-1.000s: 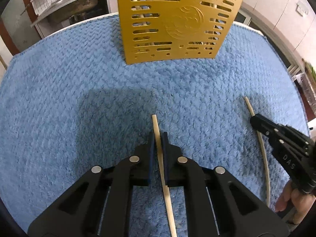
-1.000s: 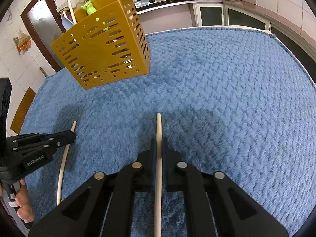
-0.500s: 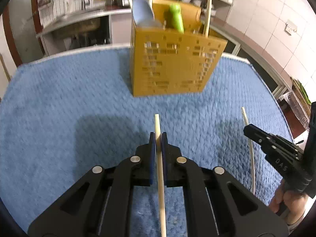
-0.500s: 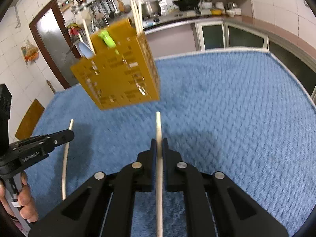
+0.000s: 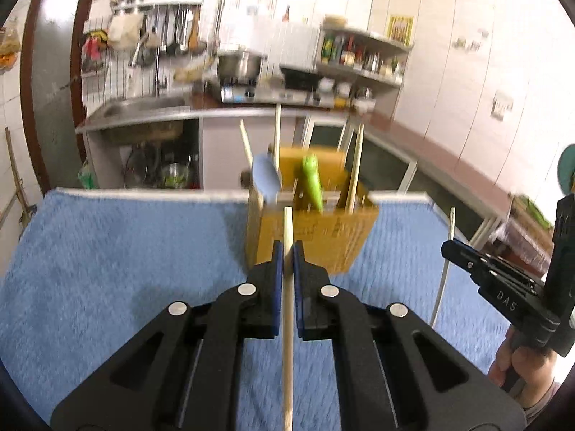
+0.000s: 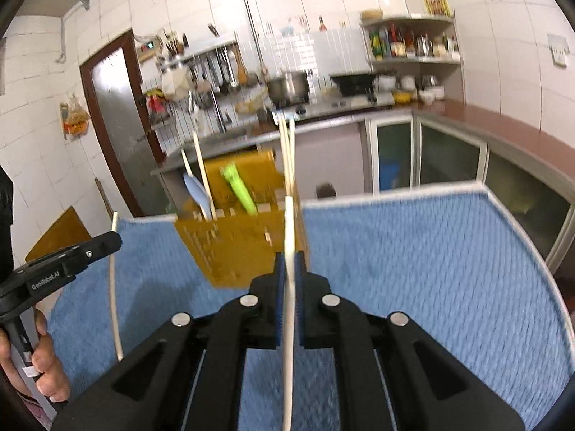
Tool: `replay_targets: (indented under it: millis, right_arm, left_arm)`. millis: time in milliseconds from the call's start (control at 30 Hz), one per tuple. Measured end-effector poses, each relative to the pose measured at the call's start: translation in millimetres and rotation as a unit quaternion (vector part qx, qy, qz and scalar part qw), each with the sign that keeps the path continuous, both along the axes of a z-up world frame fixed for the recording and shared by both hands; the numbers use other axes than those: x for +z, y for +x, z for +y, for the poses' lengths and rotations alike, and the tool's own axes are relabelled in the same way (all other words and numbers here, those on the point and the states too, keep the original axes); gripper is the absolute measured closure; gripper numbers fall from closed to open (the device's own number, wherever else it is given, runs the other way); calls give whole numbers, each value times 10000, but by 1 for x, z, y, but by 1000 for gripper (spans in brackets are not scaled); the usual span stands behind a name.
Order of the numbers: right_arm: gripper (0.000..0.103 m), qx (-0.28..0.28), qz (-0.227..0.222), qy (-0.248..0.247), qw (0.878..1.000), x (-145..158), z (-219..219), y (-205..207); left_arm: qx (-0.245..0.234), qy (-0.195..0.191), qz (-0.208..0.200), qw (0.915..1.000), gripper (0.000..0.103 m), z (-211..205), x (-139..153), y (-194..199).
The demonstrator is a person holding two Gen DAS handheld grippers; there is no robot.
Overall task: Organize utensils
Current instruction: 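Carry both chopsticks over the yellow caddy and lower them in, then open both tools to drop the chopsticks into the caddy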
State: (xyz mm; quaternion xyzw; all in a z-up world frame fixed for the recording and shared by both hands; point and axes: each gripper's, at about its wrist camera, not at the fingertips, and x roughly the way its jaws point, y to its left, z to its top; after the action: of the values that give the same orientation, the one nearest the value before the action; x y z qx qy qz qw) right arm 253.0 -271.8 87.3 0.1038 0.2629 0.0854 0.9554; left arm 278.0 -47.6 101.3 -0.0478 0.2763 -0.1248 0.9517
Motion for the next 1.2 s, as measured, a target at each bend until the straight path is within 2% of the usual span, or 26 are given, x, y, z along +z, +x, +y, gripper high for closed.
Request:
replay_targets:
  millis: [200,367,467,600,700,833,933,1033,1200]
  right_arm:
    - [97,-43,-698,-84,9975,54,1,19]
    - [97,-84,-1259,-177,9919,95,6,51]
    - [97,-129,-1567,-188,9874,108,9,74]
    - [97,-161,-1904,-149,9815,114,12,96]
    - [97,-165,-2129,-147,9768,114,15,107]
    - [97,-151,-2254,-132,9741,103,18,120]
    - [97,-94,-2221,-133,9749,86,21,128]
    - [97,-49,-2145,-207,9765,63,26,132]
    - [97,95,-1921,-183,9812,32,31,133]
  left_arm:
    - [-28,-57,-566,9984,99,-7,42,21]
    - [24,-206,-1012,9946,99,-10,82,55]
    - [28,-234,-1501,9884,99,-17,100,73]
    - [132,-180,-2033,9789,99,-28,106,91]
    - [213,-206,-2358,9714,99,-32,102,106]
    - [239,-304,-2488,9678,99,-36,88,122]
    - [135,-358,-2423,9695,99,-40,68,131]
    - [99,-256,-2366,9712,99,-43,44,135]
    - [-5,-243,-2142,9765,99,-40,22,136]
